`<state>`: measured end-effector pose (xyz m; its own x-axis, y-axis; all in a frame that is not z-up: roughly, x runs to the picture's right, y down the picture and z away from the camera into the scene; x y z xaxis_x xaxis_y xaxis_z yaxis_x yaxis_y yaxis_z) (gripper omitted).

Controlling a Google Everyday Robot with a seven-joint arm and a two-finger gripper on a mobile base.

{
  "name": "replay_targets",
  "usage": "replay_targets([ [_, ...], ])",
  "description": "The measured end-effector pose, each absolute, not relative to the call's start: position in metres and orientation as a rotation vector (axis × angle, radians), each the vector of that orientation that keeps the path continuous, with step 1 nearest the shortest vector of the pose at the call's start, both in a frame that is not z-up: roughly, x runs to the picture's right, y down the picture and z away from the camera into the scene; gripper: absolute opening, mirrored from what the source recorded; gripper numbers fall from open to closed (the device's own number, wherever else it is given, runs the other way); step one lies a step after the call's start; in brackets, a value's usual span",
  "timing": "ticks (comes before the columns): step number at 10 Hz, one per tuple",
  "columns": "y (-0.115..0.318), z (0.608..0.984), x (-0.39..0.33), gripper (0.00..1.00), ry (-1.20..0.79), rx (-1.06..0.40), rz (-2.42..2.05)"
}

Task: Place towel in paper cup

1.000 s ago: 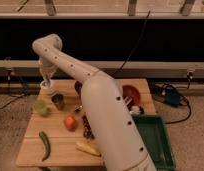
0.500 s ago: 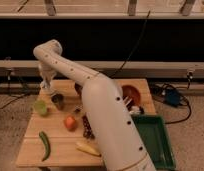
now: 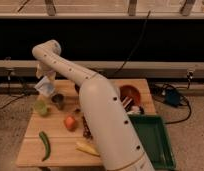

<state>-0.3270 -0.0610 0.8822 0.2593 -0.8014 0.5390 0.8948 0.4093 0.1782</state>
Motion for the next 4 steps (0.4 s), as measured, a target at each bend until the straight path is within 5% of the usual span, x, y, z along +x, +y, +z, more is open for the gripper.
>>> replay_targets([
  [4,-0.062,0.875,-0.309,0.8,-0.61,-0.168,-1.149],
])
